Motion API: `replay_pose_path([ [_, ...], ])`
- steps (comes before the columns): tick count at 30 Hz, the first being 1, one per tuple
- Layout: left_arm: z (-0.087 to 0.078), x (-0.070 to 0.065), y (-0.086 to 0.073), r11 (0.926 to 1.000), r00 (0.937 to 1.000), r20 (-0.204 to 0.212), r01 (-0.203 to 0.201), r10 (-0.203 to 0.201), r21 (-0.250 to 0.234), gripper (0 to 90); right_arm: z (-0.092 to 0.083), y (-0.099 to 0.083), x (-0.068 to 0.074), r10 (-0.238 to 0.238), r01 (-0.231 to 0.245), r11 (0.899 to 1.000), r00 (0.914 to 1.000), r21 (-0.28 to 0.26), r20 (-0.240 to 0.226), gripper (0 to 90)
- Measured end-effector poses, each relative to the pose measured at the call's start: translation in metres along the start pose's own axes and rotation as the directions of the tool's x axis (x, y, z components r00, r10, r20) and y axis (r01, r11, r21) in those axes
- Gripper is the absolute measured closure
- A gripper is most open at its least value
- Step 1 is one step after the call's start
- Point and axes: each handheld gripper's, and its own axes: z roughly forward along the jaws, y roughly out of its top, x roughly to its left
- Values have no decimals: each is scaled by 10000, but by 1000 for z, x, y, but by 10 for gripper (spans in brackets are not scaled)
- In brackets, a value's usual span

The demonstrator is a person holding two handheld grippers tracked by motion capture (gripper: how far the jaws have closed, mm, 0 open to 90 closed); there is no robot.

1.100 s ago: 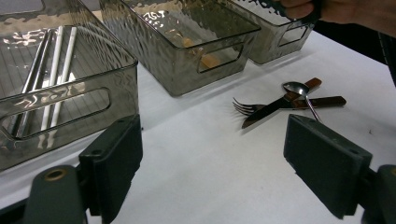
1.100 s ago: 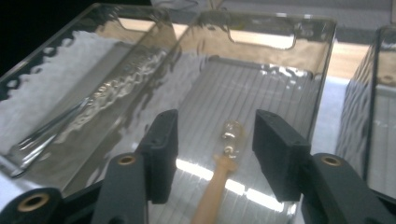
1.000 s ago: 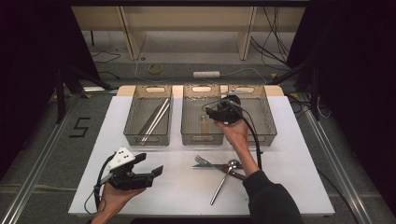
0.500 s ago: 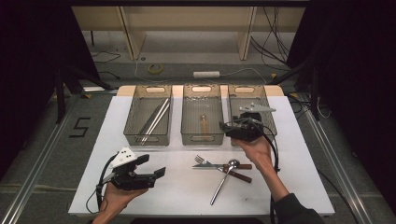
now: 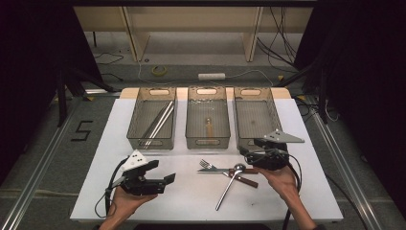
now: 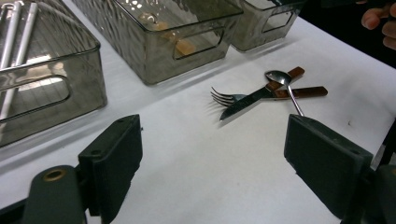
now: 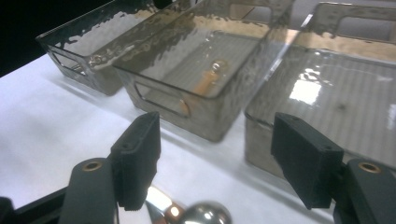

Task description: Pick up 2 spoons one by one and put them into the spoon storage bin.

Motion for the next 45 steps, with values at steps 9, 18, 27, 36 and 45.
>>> replay_pose_path([
  [9,18,-15,6,9988,9993,344,-178,163,450,191,-19,-19,-9,279,-274,9993,9994,-255,184,332],
  [18,45,-31,10,9913,9975,465,-592,541,1179,192,-32,-27,-10,469,-449,9978,9981,-487,406,317],
  [27,70,-49,16,9834,9943,656,-930,837,1557,194,-37,-33,-7,575,-551,9972,9973,-510,461,304],
  [36,93,-66,19,9714,9899,834,-1294,1148,1992,205,-40,-37,-5,495,-481,9979,9982,-432,331,301],
  [45,110,-79,16,9613,9894,897,-1332,1145,2414,221,-43,-38,-6,507,-489,9979,9978,-415,428,301],
])
